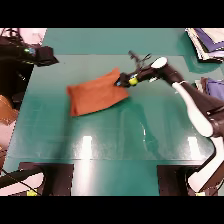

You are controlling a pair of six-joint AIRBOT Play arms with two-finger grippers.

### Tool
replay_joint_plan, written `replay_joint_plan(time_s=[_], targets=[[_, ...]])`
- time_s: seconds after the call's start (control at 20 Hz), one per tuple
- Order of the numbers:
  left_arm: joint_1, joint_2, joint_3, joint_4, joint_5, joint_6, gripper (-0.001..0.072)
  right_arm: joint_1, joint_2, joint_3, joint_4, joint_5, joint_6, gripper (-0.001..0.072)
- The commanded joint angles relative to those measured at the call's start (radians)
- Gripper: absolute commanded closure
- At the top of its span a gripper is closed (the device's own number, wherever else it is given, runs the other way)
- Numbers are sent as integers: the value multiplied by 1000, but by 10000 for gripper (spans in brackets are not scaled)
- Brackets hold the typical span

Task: Fold the shirts.

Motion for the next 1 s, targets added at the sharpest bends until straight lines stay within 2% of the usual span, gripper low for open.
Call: replay_joint_plan(time_s=[0.0, 0.15, 0.3, 0.6, 0.8, 0.95], targets=[[-111, 0, 0, 1, 2, 1, 680, -174, 124, 14, -134, 13, 62, 697], [-167, 0, 0, 1, 2, 0, 680, -384, 239, 14, -289, 26, 135, 697], [-203, 0, 0, 0, 2, 0, 680, -597, 304, 14, -365, 56, 143, 697], [-237, 0, 0, -13, 31, -8, 679, -934, 317, 15, -352, 34, 143, 697], [-237, -1, 0, -14, 48, -9, 679, -1029, 317, 27, -244, -18, 142, 697], [-237, -1, 0, -14, 55, -8, 679, -1041, 317, 145, -225, -22, 132, 697]])
